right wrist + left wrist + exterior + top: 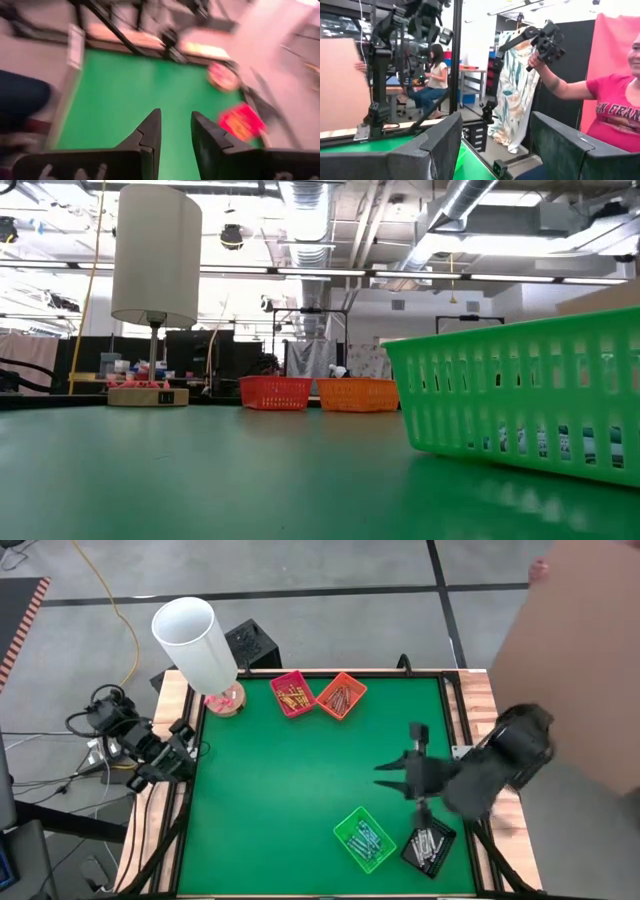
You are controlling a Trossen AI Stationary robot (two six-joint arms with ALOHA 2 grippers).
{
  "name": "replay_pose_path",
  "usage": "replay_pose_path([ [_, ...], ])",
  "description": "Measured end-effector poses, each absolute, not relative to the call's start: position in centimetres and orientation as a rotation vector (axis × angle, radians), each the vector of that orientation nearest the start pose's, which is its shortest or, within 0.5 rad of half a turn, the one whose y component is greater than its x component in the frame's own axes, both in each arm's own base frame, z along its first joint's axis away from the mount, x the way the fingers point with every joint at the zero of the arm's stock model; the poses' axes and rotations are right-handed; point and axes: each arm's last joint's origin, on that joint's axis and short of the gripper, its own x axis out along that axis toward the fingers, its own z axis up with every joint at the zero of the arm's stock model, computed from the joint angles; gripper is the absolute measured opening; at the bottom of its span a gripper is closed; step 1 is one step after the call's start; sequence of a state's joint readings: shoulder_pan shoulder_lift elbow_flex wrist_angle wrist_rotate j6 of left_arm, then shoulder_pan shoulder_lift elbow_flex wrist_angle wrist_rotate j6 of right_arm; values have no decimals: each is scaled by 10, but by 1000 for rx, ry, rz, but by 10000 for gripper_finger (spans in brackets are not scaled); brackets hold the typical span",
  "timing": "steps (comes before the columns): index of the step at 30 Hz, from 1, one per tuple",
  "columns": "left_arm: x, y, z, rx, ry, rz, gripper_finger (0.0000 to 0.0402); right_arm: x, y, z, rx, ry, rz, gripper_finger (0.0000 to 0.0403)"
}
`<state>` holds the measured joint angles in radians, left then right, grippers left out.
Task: Sort crayons
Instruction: Return to Home Position
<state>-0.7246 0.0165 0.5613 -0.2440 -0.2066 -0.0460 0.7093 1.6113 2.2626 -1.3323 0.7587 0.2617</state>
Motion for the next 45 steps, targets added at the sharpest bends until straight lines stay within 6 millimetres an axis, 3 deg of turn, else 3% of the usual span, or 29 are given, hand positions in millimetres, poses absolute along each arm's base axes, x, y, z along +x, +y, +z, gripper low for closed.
replay_pose_path([
  [4, 23, -13, 312, -167, -242, -527, 226, 205, 143, 508, -178, 409, 112, 101],
  [9, 23, -15, 311, -160, -234, -593, 226, 216, 131, 460, -119, 309, 306, 101],
  [17, 23, -18, 307, -152, -200, -673, 226, 186, 99, 389, -22, 85, 318, 101],
  [23, 23, -18, 306, -126, -205, -678, 226, 145, 75, 352, 28, -86, 325, 101],
  [28, 24, -19, 304, -121, -190, -679, 226, 122, 61, 319, 49, -140, 291, 101],
  [45, 53, -48, 245, -201, -121, -745, 226, 86, 37, 229, 77, -233, 159, 101],
])
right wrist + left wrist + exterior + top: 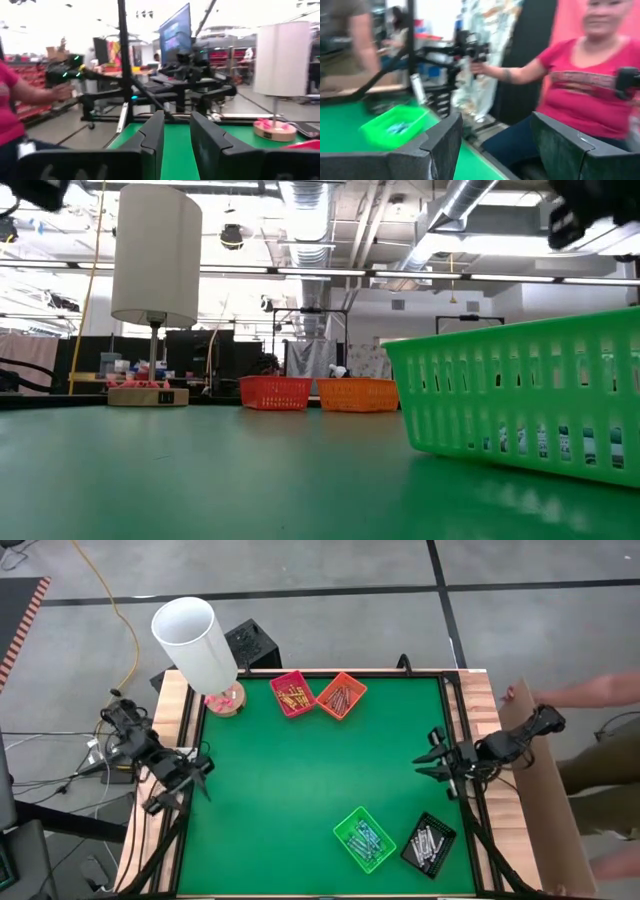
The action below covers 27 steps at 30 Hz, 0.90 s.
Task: Sort crayons
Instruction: Return to Home Position
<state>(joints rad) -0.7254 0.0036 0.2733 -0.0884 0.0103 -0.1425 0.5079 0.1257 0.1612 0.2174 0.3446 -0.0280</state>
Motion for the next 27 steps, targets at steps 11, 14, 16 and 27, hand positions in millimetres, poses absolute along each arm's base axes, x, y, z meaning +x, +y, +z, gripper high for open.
replay_pose_path([
  [11, 68, -53, 207, -192, -39, -560, 226, 85, 35, 193, 80, -230, 111, 101],
  [14, 72, -56, 190, -196, -24, -529, 226, 86, 35, 188, 70, -210, 100, 101],
  [16, 75, -59, 179, -211, -29, -532, 226, 86, 35, 187, 65, -204, 99, 101],
  [27, 76, -59, 175, -131, -62, -531, 226, 87, 36, 180, 37, -134, 103, 101],
])
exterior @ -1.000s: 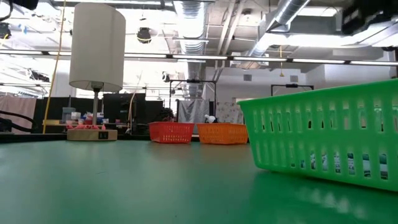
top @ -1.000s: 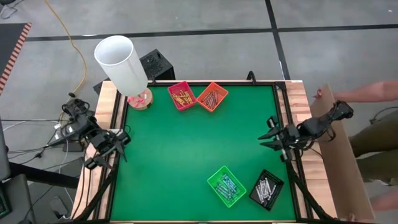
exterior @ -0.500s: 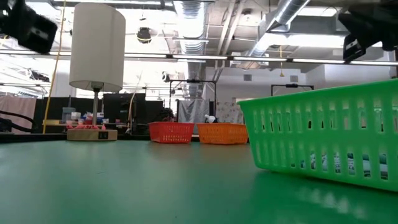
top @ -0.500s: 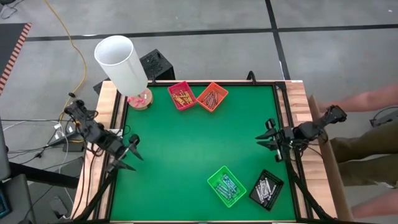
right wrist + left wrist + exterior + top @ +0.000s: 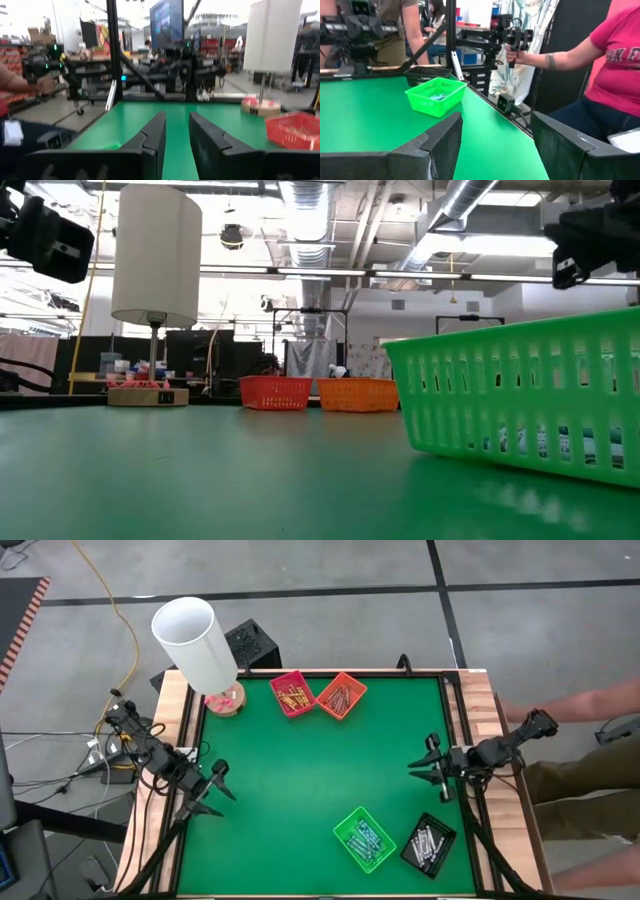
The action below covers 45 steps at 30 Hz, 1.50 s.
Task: Sort crayons
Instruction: Return to Home Position
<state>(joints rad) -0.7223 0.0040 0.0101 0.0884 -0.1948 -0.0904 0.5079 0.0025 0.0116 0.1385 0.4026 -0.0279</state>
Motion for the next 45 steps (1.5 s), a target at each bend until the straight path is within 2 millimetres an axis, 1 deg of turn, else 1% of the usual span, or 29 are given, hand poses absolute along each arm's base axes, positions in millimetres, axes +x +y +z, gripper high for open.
replay_pose_path([
  [2, 76, -59, 175, -115, -67, -522, 226, 88, 36, 177, 44, -100, 104, 101],
  [8, 76, -60, 172, -90, -39, -536, 226, 88, 36, 176, 37, -88, 95, 101],
  [11, 77, -59, 172, -100, -43, -502, 226, 89, 35, 173, 21, -59, 76, 101],
  [14, 77, -58, 173, -152, -35, -477, 226, 89, 36, 173, -7, -50, 85, 101],
  [18, 77, -59, 172, -270, -4, -492, 226, 89, 36, 172, 30, -46, 88, 101],
  [21, 77, -59, 172, -300, 5, -492, 226, 89, 36, 172, 24, -45, 88, 101],
  [45, 76, -60, 172, -293, 7, -507, 226, 89, 36, 172, 21, -42, 88, 101],
])
